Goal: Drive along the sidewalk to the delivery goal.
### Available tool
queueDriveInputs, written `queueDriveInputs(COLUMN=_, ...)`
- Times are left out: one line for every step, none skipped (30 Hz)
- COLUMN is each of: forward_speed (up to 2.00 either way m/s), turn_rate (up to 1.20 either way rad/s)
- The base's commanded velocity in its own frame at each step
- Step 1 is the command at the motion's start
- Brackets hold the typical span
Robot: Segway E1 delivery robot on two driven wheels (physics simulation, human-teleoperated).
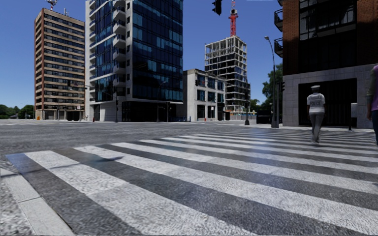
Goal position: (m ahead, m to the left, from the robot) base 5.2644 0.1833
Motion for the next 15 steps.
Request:
queueDriveInputs(forward_speed=1.46, turn_rate=-0.32)
queueDriveInputs(forward_speed=1.46, turn_rate=-0.32)
queueDriveInputs(forward_speed=1.46, turn_rate=-0.32)
queueDriveInputs(forward_speed=1.46, turn_rate=-0.32)
queueDriveInputs(forward_speed=1.46, turn_rate=-0.32)
queueDriveInputs(forward_speed=1.46, turn_rate=-0.32)
queueDriveInputs(forward_speed=1.46, turn_rate=-0.32)
queueDriveInputs(forward_speed=1.46, turn_rate=-0.32)
queueDriveInputs(forward_speed=1.46, turn_rate=-0.28)
queueDriveInputs(forward_speed=1.46, turn_rate=-0.07)
queueDriveInputs(forward_speed=1.46, turn_rate=0.00)
queueDriveInputs(forward_speed=1.46, turn_rate=0.00)
queueDriveInputs(forward_speed=1.46, turn_rate=0.00)
queueDriveInputs(forward_speed=1.46, turn_rate=0.00)
queueDriveInputs(forward_speed=1.46, turn_rate=0.00)
